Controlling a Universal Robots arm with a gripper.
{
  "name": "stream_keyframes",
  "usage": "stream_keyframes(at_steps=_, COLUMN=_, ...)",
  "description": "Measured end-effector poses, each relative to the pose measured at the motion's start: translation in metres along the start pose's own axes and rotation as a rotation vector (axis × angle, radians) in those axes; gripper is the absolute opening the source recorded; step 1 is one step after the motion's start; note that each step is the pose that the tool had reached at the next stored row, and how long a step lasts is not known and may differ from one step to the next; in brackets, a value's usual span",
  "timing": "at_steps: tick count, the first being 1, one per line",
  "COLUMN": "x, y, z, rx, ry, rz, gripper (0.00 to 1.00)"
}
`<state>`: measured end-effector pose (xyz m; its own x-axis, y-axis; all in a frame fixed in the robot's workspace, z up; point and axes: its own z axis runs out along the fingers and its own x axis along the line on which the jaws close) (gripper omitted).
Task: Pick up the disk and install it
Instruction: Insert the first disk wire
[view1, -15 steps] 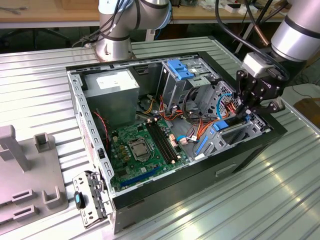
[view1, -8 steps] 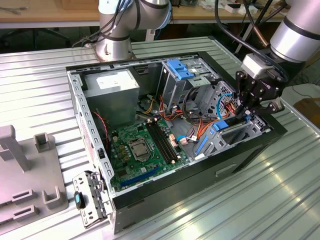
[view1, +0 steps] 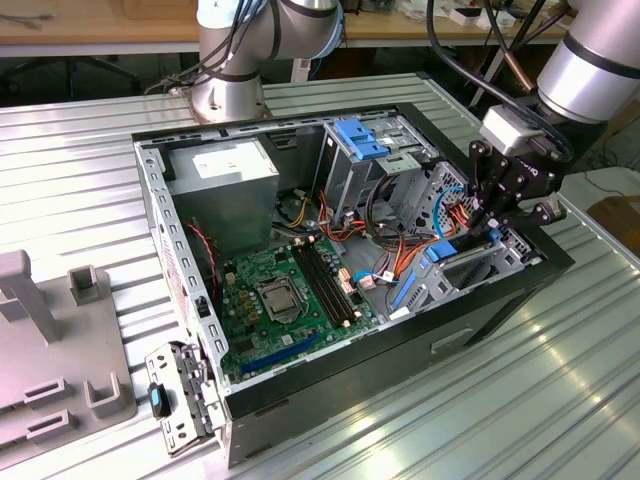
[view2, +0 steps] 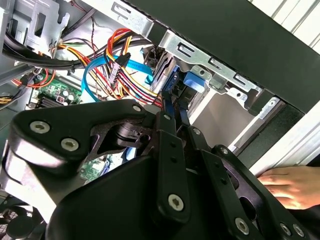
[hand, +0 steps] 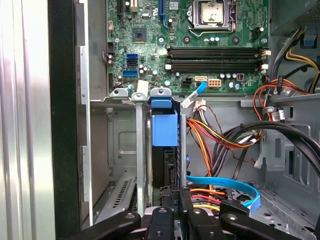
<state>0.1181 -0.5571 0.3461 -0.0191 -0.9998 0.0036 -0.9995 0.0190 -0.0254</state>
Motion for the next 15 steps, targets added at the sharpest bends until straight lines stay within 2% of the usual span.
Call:
stream_keyframes(at_steps=8, x=0.0001, y=-0.0004, z=0.0030, rx=-0.0049, ry=0.0004, rz=-0.001, gripper=0.17)
stream_keyframes(at_steps=15, x=0.0001, y=-0.0017, z=0.0014, rx=-0.0066, ry=0.0003, rz=-0.001, gripper=0.17)
